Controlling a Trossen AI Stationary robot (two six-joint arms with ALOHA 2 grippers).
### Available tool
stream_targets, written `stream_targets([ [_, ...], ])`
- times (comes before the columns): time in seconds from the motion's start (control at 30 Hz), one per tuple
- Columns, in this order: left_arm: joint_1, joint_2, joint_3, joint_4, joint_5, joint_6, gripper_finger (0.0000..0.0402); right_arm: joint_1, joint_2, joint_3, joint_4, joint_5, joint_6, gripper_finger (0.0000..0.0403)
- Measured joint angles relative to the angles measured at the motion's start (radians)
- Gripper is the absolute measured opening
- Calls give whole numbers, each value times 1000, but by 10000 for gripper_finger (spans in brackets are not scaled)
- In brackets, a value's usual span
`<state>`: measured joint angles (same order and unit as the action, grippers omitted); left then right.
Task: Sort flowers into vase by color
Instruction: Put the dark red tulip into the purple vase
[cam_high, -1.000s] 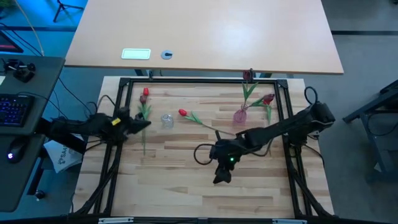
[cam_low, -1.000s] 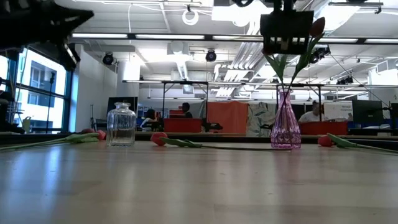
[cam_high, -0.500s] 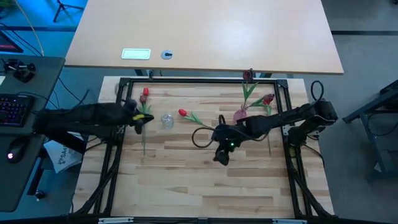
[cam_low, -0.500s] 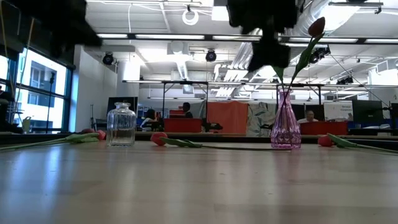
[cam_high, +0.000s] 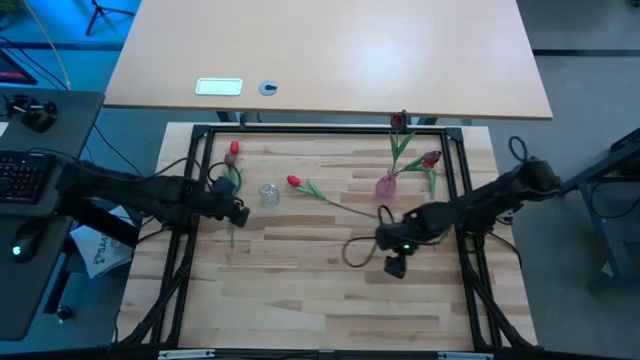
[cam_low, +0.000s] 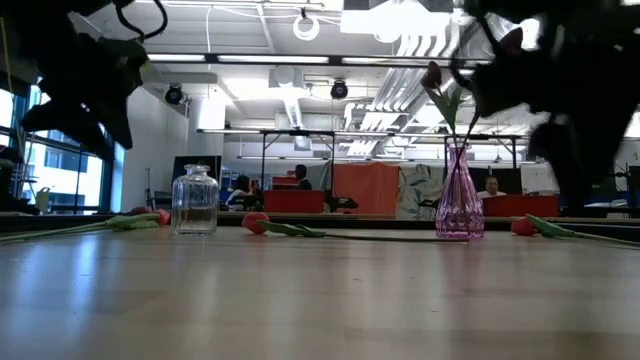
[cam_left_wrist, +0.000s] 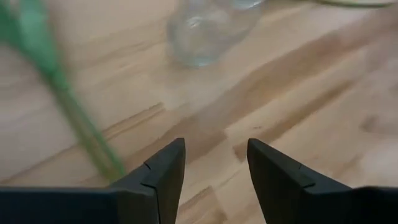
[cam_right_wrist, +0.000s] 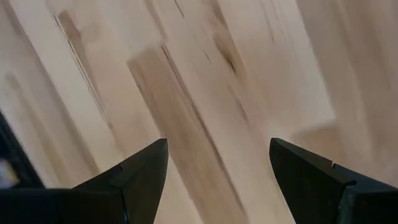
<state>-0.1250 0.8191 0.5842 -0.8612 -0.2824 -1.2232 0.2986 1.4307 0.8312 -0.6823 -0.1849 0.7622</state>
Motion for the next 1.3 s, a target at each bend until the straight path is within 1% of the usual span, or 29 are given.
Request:
stream_targets([
  [0.1, 23, 38, 0, -59, -50, -70, 163, 20, -118, -131, 79, -5, 130, 275],
  [0.17, 63, 62, 0, -87, -55, -81, 163, 23, -188, -195, 129, -4, 196, 275],
  [0.3, 169, 115, 0, -127, -55, -13, 163, 22, -297, -271, 201, 35, 249, 275],
  [0.4, 265, 160, 0, -119, -66, 48, 163, 22, -336, -293, 224, 70, 251, 275],
  [0.5, 353, 209, 0, -93, -92, 77, 163, 22, -347, -298, 238, 85, 235, 275],
  [0.63, 432, 284, 0, -34, -103, 149, 163, 22, -344, -298, 251, 88, 200, 275],
  [0.8, 462, 368, 0, 15, -86, 171, 163, 22, -343, -298, 250, 91, 200, 275],
  [1.0, 466, 461, 0, 21, -93, 152, 163, 22, -343, -299, 251, 135, 206, 275],
  [1.3, 465, 550, 0, 136, -93, 151, 163, 22, -343, -299, 268, 167, 231, 275],
])
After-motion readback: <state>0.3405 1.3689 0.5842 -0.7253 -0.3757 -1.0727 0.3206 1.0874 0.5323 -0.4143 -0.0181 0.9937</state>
